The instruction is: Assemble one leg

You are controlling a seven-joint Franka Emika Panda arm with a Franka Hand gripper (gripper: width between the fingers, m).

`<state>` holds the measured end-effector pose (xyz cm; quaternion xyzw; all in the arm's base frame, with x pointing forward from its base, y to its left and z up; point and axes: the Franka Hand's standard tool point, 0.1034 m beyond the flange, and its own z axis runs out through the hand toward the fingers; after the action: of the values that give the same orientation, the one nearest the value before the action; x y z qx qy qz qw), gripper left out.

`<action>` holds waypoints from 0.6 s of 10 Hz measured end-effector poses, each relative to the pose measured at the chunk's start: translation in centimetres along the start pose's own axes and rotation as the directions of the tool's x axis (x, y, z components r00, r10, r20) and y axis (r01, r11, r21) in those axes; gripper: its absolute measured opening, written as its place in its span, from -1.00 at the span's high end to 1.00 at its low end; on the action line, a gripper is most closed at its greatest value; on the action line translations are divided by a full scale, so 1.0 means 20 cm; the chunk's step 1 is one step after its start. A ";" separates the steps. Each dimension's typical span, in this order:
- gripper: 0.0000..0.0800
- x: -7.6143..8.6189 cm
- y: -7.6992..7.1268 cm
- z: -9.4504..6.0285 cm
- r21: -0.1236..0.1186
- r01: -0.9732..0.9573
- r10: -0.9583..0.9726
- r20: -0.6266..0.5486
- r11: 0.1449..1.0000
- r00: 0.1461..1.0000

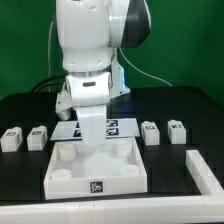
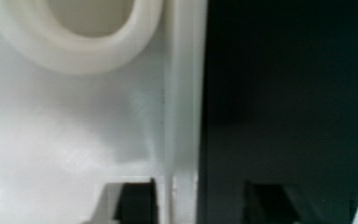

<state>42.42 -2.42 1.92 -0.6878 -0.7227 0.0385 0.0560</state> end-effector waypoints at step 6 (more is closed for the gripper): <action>0.85 0.00 0.00 0.00 -0.002 -0.001 0.001 0.000 1.000 1.000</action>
Offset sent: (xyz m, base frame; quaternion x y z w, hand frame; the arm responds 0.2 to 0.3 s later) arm 0.0000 0.0000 0.0000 0.0000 0.0000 0.0000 1.0000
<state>42.47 -2.46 1.94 -0.6882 -0.7224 0.0379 0.0553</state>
